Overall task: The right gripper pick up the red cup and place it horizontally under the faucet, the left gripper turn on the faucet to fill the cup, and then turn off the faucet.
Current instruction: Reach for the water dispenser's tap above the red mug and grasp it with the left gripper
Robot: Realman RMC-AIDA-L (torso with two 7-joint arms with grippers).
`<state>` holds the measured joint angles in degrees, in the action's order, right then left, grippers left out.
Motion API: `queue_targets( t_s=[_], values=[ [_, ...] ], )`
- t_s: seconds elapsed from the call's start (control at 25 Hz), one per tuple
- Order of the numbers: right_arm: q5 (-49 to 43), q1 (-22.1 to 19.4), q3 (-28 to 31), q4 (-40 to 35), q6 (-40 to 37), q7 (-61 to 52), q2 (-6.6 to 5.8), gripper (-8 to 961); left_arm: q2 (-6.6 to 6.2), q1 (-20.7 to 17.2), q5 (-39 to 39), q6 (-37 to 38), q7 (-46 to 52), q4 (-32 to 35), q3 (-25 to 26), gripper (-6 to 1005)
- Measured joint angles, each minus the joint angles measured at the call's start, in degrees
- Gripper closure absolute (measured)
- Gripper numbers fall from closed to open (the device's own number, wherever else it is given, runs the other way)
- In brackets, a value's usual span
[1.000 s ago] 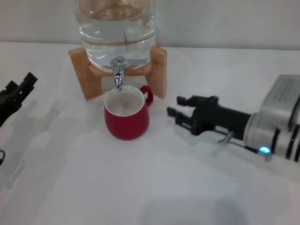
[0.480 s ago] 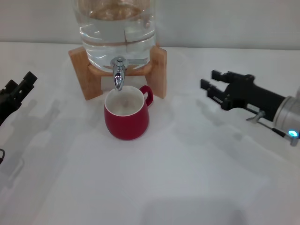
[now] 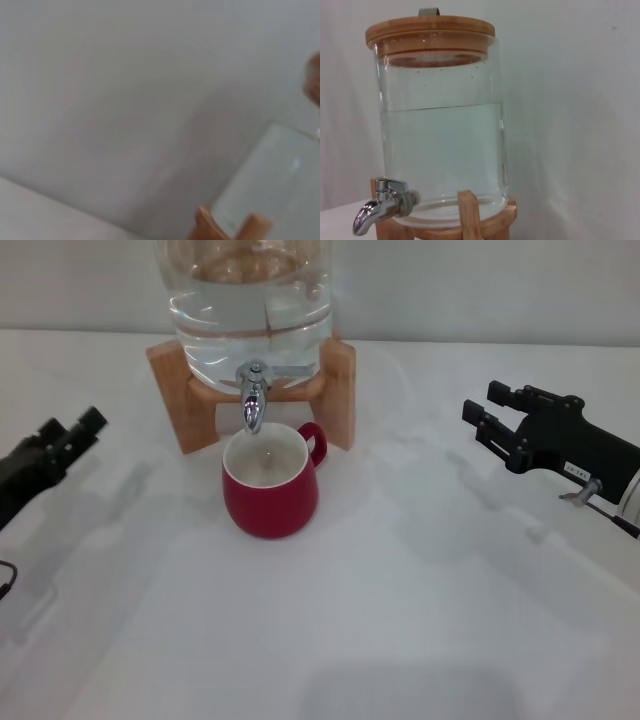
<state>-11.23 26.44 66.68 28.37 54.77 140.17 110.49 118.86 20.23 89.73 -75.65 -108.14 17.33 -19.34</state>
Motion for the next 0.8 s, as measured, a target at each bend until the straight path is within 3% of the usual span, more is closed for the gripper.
queue_targets(
  t_s=[0.24,0.8],
  values=[
    [-0.12,-0.04,0.05,-0.08,-0.03,0.25,0.15,560,0.01,0.90,-7.22,-2.06,5.55,4.38,-1.04,169],
    [-0.21,-0.02,0.31,-0.53,-0.54,0.53,0.44,560,0.69,-0.34,-8.58,-2.39,13.99,17.60,-17.56,170]
  ],
)
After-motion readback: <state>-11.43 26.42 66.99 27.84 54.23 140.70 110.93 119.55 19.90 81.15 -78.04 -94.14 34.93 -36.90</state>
